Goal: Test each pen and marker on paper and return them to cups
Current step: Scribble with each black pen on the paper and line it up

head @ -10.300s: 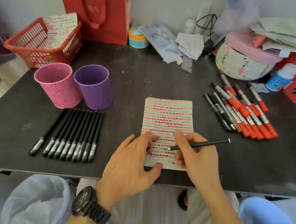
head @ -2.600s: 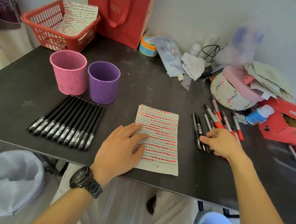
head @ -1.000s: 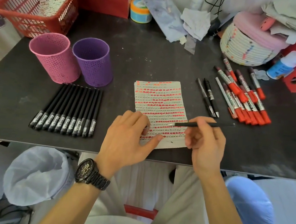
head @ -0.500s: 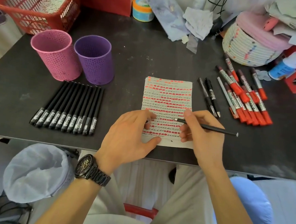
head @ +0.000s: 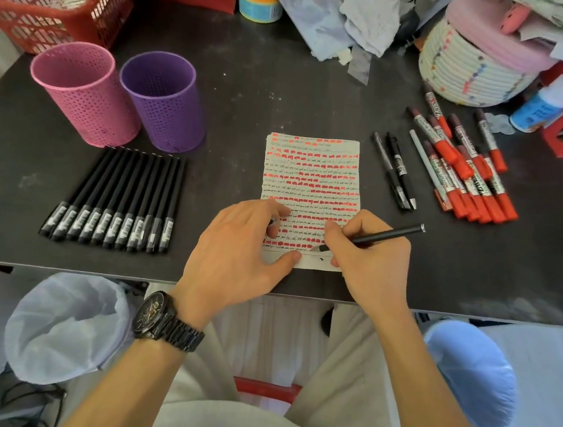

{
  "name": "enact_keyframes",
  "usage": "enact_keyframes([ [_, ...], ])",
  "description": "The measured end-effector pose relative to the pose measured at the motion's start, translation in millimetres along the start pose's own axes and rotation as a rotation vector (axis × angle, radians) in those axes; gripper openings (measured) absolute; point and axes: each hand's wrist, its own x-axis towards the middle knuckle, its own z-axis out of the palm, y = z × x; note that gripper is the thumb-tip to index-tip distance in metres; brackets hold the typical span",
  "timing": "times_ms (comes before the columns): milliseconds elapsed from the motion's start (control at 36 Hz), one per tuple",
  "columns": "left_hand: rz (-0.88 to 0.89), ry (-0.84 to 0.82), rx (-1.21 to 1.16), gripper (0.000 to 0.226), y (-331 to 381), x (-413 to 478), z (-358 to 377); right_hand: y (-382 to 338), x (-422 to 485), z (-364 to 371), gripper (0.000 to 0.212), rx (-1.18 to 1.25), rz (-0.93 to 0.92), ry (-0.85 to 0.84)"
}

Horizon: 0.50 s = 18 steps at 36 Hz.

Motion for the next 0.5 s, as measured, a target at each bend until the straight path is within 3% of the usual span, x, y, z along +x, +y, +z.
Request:
enact_keyframes([
  [306,-0.030,-0.009,0.015,0.048,0.6,0.2,-0.6,1.1,-0.3,1.4,0.032,-0.035,-0.002,0.009],
  [417,-0.021,-0.024,0.000,0.036,1.8,-0.1,-1.3,0.6,0.4,1.4,0.032,-0.035,0.013,0.005],
  [500,-0.015,-0.017,0.003,0.045,2.2,0.1,-1.4,0.6,0.7,1.1,0.033,-0.050,0.020,0.006],
])
